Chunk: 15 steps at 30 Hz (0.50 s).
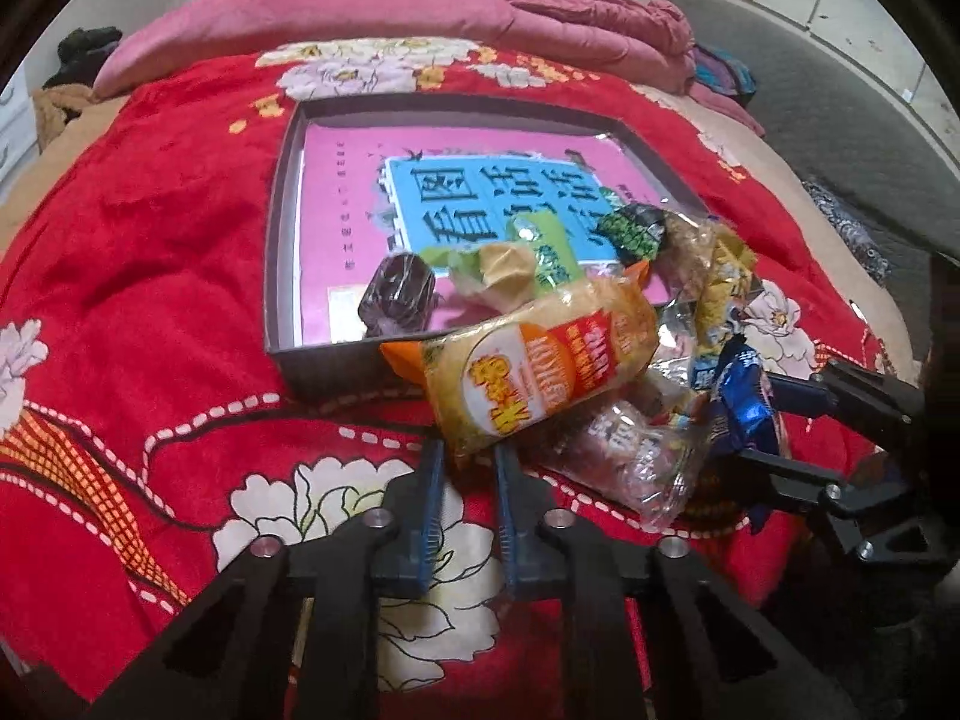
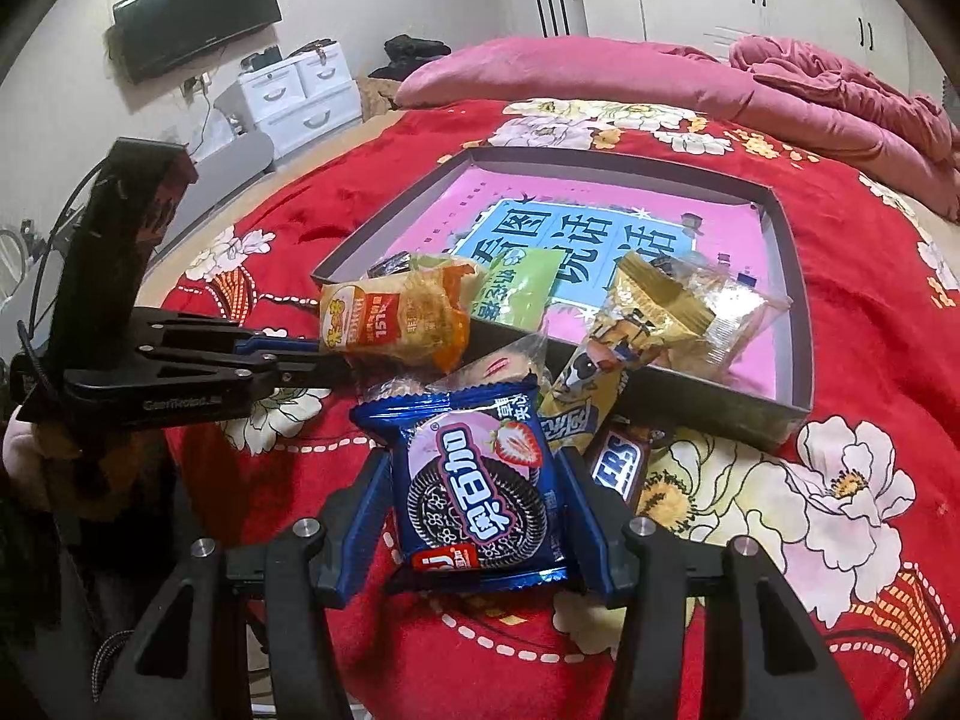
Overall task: Organize snacks
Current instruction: 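Grasp the Oreo pack with the right tool while the left tool grasps the bread bag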
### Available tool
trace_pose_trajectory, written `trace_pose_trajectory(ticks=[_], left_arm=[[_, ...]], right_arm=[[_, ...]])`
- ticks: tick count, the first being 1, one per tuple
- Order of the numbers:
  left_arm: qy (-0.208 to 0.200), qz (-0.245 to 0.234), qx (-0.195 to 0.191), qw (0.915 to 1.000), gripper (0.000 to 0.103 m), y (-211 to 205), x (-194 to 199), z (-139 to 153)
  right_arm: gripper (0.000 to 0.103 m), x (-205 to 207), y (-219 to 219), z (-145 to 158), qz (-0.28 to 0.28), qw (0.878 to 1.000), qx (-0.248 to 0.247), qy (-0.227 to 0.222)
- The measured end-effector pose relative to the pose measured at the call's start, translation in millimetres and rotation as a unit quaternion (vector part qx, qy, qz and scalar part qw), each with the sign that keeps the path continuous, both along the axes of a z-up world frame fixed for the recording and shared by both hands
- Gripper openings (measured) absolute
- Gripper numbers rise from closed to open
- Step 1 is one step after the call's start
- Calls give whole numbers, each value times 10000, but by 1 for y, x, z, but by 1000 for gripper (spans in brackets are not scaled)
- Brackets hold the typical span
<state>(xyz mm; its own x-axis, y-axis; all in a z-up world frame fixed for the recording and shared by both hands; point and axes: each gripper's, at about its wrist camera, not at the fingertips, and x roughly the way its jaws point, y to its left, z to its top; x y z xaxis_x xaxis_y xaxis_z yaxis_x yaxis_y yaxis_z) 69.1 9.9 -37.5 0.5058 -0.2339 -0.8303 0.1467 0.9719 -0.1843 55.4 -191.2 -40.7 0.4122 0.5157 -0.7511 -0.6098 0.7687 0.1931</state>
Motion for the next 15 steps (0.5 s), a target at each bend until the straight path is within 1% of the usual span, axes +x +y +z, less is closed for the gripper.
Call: trace_pose_trajectory(ticks=[1,3,5,7,8,9,15], left_arm=[[-25,-8,57,10000,29,-1,-1,1],[-78,-35,84,9999,47,-1,-2,4],[-146,-70,74,9998,51,-1,-3,7],[-234,-129,111,9996,57,-3,-3,10],[-314,-167,189,9992,61,-6,-3,12],[-351,-199,261,9988,63,-8,-3,13],[-553,-389,797,9945,64,-20,5,12]], right_arm=[[55,0,0,0,-6,10000,5,0],[55,0,-1,1,-19,10000,21,-13],[55,0,-2,2,-32,10000,44,-7],[55,1,-3,2,-47,10000,53,-4],[55,1,-3,2,-51,10000,65,0],[55,1,-3,3,-55,10000,74,4],[55,3,-5,4,-103,9998,145,25]])
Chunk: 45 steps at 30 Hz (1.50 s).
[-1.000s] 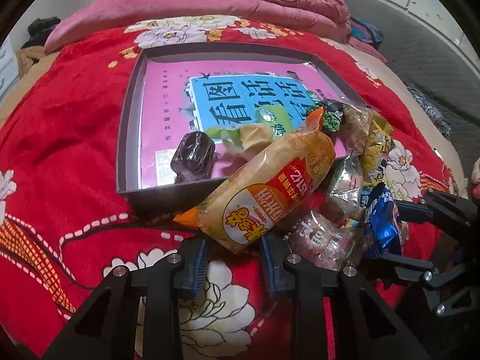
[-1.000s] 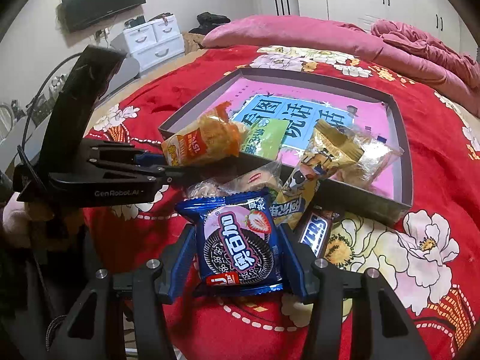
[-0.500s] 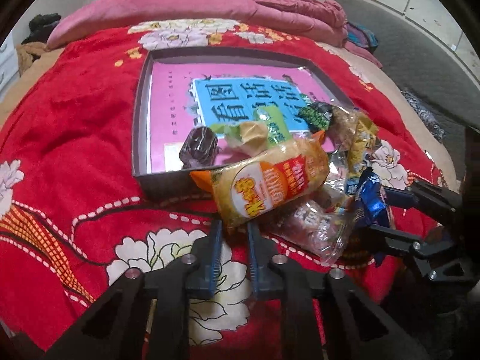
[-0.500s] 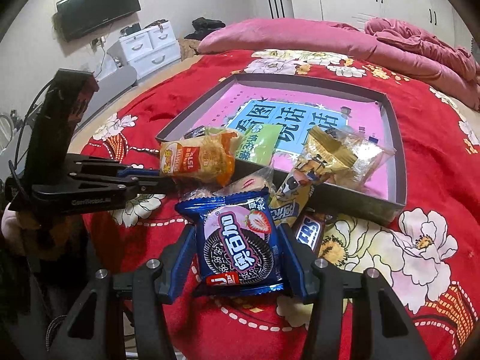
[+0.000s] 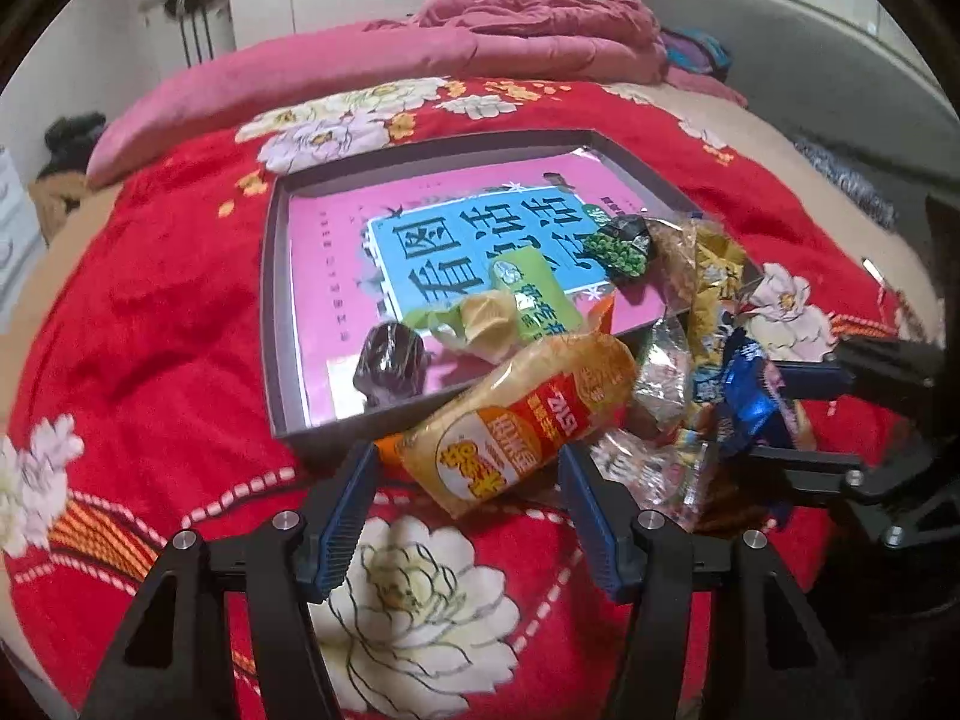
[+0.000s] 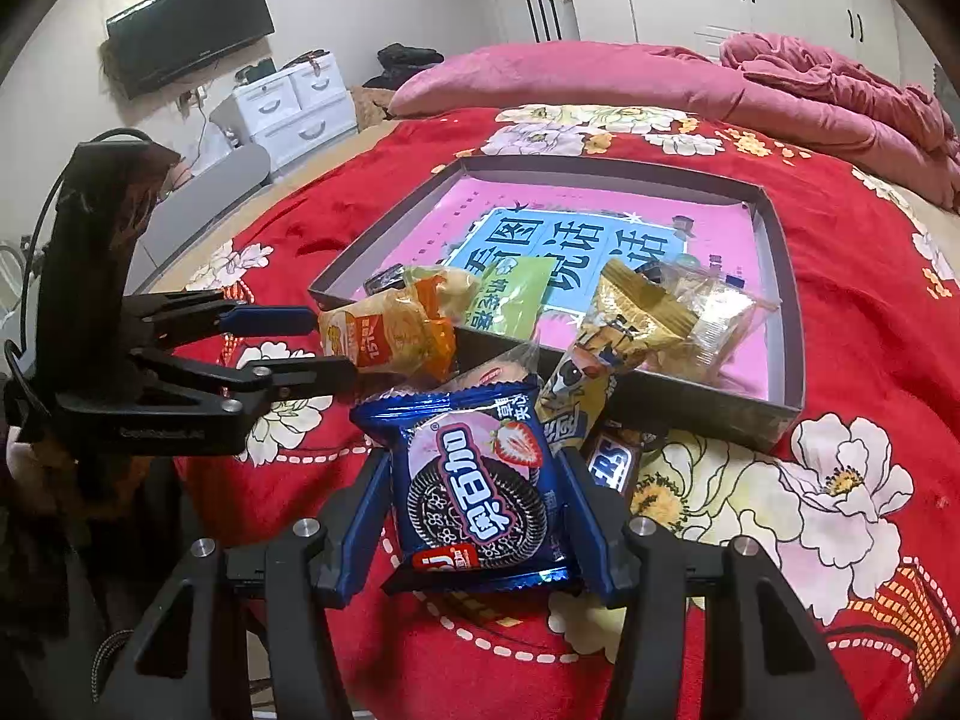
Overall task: Organize snacks
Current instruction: 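Grasp the Oreo pack with the right tool while the left tool grasps the bread bag, then lift both held snacks and carry them toward the tray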
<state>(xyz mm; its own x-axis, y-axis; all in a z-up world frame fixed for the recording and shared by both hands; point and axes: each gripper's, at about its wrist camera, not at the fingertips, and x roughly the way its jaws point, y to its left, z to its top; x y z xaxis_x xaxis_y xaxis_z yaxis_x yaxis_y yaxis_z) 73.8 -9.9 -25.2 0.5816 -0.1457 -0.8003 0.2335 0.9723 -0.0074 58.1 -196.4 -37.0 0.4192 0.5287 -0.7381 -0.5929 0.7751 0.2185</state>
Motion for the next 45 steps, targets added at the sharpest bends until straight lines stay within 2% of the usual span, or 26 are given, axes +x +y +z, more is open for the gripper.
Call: trace_pose_trajectory(ticks=[5,14,16,18,25,30,34,39,45], left_arm=[[-153,-182,345,9991,65,-10,3,0],[-225,-417,613,9970,64,-30,5,-5],[-272,-417,723,9961,61,-33,6,-5],[-229,-410,626,9969,55,-34,8,-5],[-212,-313,686,9969,46,-38,2,-6],[-124,-154,351,9992,37,-28,-3,-3],[9,13,-134,9999,35,-13,-4,1],[167,292,-701,9970,30,7,-3,3],[73,265,-804,9964,28,6,-6,10]], right_arm=[[55,2,-3,1,-59,9999,99,14],[55,6,-10,3,-159,9989,410,136],[55,6,-11,3,-187,9987,444,151],[55,7,-13,4,-211,9984,493,167],[55,8,-13,6,-220,9982,542,123],[55,8,-14,9,-226,9977,629,54],[55,8,-15,12,-248,9973,687,-4],[55,8,-16,16,-267,9967,759,-73],[55,7,-17,19,-310,9964,776,-164]])
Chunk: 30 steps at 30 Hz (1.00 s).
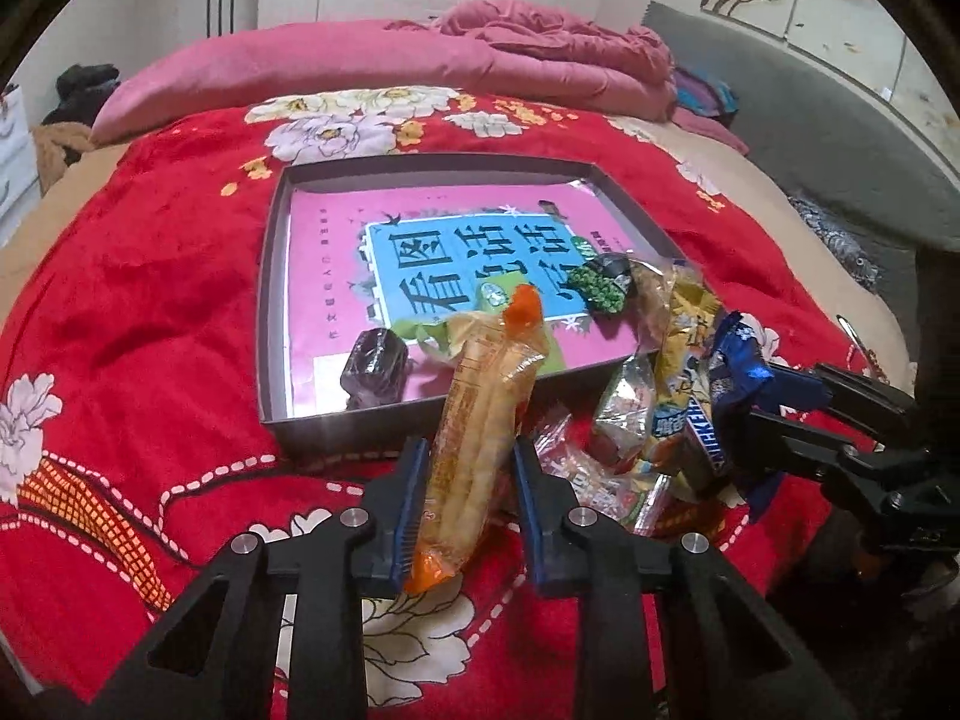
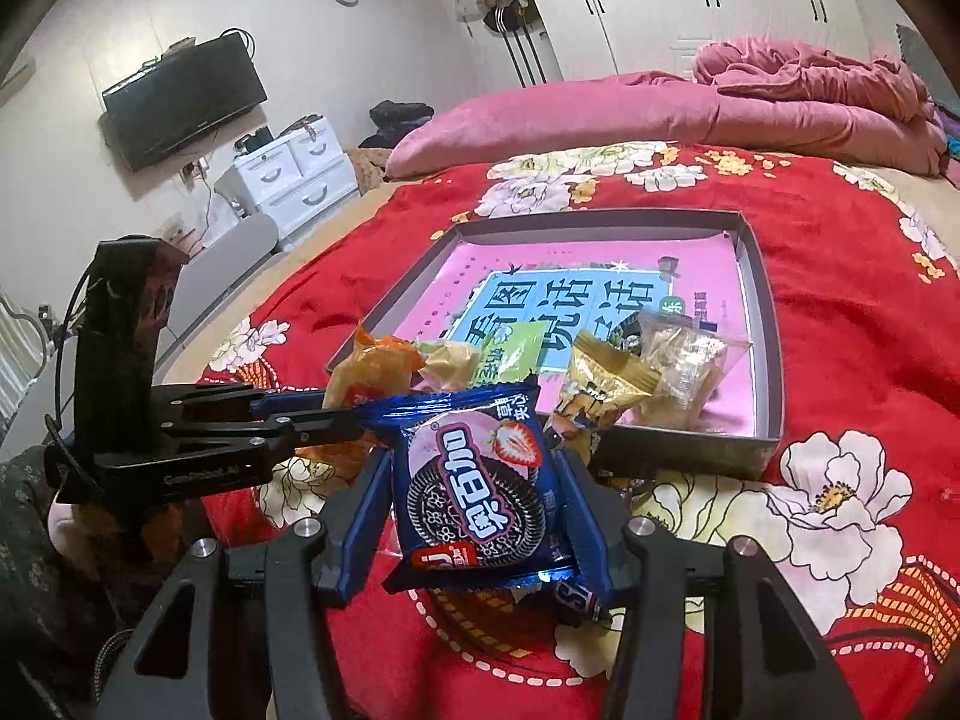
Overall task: Organize snacks
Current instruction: 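Lift both held snacks and carry them toward the tray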
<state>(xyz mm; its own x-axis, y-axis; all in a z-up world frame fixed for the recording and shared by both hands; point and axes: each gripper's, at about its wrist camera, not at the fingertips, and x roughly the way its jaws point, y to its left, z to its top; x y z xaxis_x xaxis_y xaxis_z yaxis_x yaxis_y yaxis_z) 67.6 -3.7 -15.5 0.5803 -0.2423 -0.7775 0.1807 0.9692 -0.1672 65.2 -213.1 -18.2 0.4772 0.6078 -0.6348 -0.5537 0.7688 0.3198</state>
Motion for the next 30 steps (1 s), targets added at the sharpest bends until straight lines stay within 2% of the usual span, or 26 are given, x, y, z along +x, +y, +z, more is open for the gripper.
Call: trace_pose_trajectory(ticks=[18,30], left_arm=[[-157,-98,-571,9982,25,12,-6,13],[-269,-71,-727,9970,25,23,-4,22]], right_arm=[[55,-2,13,8,-283,9996,-55,-17],[54,3,23,12,-475,9988,-152,-9]])
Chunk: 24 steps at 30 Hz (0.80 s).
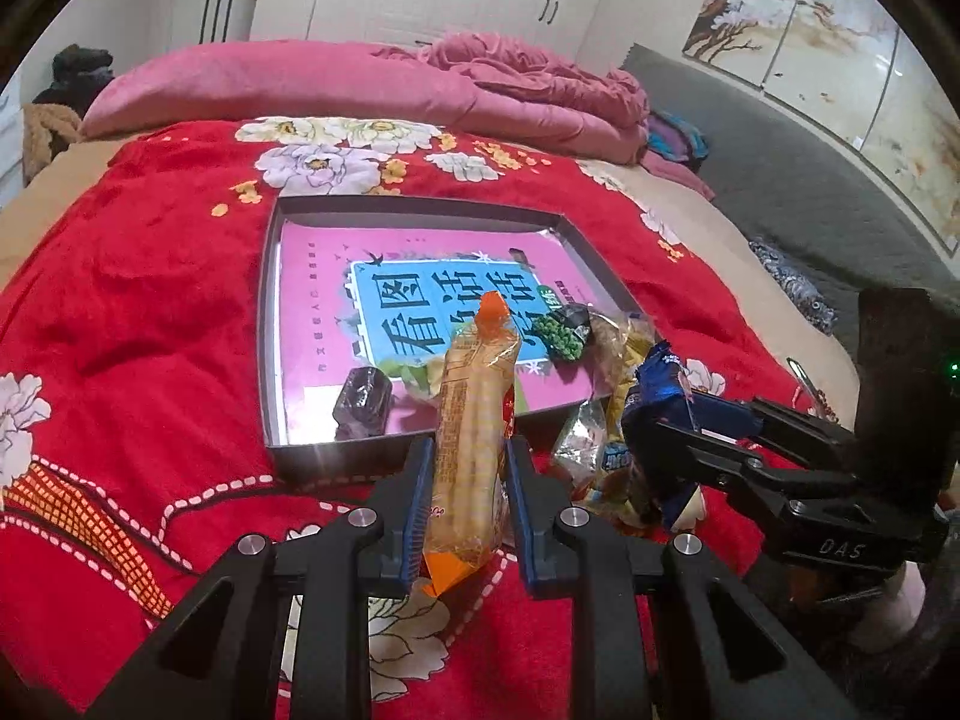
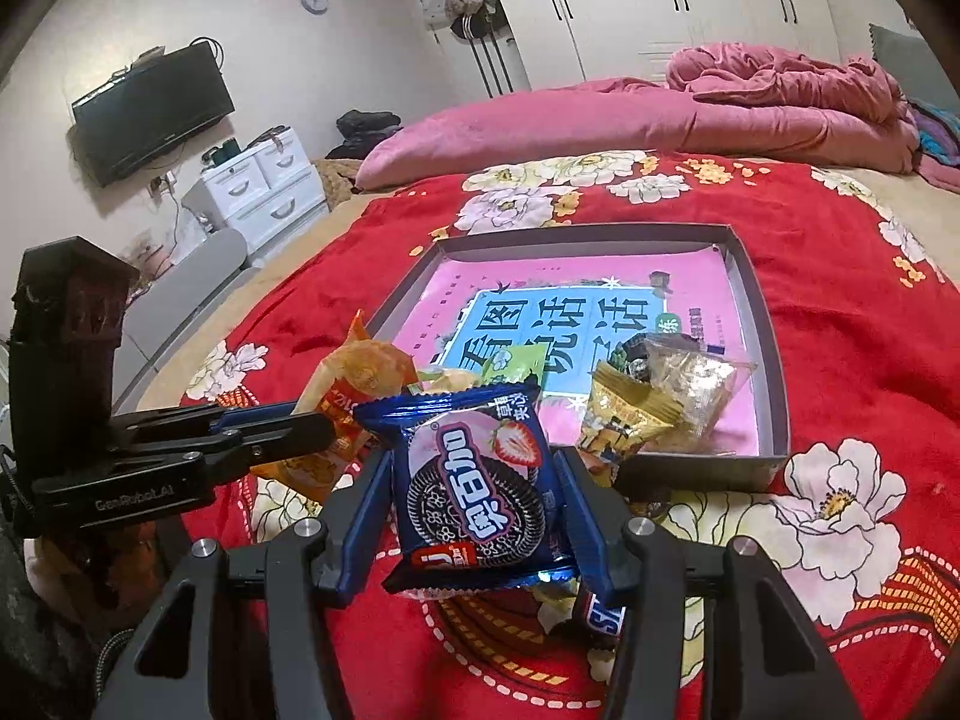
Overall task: Organize snacks
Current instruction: 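Lift both held snacks and carry them toward the tray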
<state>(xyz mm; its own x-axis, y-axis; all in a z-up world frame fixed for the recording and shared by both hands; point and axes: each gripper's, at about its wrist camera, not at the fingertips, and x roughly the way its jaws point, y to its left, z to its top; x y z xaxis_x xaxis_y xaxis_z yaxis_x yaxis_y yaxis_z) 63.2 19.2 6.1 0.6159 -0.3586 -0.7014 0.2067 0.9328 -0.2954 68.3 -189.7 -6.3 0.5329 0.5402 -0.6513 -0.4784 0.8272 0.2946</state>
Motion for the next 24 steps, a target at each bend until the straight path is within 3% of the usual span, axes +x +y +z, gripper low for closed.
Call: trace_pose_trajectory(ticks=[14,24], left_arm=[[-203,90,18,9998,24,12,3,6],[-263,202,-247,9991,24,25,10,8]], right_arm=[[54,9,7,2,-315,9995,41,82],[54,16,14,4,-457,9989,4,75]])
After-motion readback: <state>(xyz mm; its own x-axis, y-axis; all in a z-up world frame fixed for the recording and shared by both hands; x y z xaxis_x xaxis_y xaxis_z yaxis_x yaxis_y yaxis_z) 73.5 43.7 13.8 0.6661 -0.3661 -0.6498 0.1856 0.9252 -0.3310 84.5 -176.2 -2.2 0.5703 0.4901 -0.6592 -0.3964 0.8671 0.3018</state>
